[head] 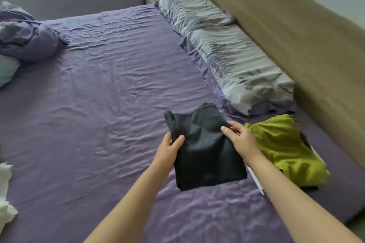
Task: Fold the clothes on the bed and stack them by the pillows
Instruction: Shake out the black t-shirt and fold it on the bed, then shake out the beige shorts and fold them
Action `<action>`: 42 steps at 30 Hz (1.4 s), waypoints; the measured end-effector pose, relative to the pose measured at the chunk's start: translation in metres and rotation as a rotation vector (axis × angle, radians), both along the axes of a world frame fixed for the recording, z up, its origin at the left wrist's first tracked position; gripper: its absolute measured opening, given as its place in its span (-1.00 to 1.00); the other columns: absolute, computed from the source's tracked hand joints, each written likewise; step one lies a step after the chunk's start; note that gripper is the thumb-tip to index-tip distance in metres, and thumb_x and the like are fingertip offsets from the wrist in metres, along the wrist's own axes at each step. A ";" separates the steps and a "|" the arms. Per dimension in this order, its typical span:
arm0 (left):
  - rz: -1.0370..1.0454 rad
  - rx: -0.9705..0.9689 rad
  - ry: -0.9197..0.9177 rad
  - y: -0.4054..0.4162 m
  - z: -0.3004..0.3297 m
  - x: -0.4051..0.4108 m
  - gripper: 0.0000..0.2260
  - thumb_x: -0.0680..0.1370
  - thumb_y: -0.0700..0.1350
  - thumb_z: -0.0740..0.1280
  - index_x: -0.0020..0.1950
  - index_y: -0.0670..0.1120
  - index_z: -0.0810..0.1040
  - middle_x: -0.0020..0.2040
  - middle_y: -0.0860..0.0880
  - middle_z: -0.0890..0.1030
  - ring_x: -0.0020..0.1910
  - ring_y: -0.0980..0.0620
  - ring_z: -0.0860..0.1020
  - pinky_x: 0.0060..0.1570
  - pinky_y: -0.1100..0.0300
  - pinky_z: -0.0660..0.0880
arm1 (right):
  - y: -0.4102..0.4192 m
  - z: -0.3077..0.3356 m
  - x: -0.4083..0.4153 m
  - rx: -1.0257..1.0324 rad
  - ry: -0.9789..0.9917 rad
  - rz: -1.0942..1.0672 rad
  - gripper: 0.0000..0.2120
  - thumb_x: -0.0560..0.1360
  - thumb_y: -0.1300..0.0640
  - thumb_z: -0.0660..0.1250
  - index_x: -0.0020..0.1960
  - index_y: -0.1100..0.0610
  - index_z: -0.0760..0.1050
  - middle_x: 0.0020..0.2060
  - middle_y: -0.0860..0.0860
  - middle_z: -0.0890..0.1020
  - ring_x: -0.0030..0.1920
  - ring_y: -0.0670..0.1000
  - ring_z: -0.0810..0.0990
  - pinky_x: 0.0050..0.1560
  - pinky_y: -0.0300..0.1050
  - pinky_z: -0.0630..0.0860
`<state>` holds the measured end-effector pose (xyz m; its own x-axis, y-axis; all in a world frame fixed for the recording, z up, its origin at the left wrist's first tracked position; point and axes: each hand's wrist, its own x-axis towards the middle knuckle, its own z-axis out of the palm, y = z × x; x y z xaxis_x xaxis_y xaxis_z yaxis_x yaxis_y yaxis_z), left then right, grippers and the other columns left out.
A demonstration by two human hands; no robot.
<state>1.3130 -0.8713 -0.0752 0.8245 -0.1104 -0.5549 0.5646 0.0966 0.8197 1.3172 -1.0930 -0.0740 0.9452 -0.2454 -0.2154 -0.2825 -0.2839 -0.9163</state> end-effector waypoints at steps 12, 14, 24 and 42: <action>-0.211 -0.208 0.208 -0.263 -0.015 -0.002 -0.74 0.64 -0.12 0.19 0.29 0.13 0.40 0.12 0.07 0.60 0.01 0.07 0.60 -0.25 0.20 0.56 | -0.272 -0.026 -0.017 -0.195 0.116 -0.121 -0.75 0.48 0.02 0.38 0.14 0.04 0.58 0.04 -0.05 0.64 0.11 -0.01 0.58 0.03 -0.16 0.45; -0.203 -0.143 0.192 -0.288 -0.025 -0.007 -0.59 0.60 -0.12 0.27 0.43 0.07 0.28 0.28 0.00 0.52 0.16 0.01 0.55 0.01 0.08 0.58 | -0.295 -0.039 -0.022 -0.226 0.158 -0.132 -0.72 0.49 0.04 0.37 0.19 0.06 0.56 0.06 -0.01 0.64 0.10 -0.01 0.57 0.00 -0.20 0.40; -0.971 1.146 -0.355 -0.323 -0.087 -0.013 -0.34 0.53 0.28 0.16 0.54 0.14 -0.02 0.57 -0.02 -0.21 0.52 -0.16 -0.27 0.43 -0.26 -0.22 | -0.298 -0.089 -0.046 -0.582 0.335 0.135 -0.47 0.52 0.10 0.32 0.45 -0.05 0.26 0.38 0.04 0.31 0.36 0.06 0.29 0.28 -0.07 0.32; -0.710 1.198 -0.170 -0.175 -0.028 -0.109 -0.57 0.55 0.19 0.14 0.35 0.03 0.38 0.22 -0.06 0.55 0.21 -0.11 0.50 0.12 0.06 0.35 | -0.137 -0.037 -0.087 -0.960 0.147 0.577 -0.52 0.56 -0.01 0.19 0.45 0.00 0.21 0.33 -0.04 0.41 0.32 0.01 0.38 0.32 -0.06 0.26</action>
<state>1.2042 -1.0462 -0.1031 0.8593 -0.0631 -0.5076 0.0842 -0.9614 0.2621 1.2304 -1.2296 -0.1113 0.9519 0.0958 -0.2910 0.0317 -0.9756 -0.2174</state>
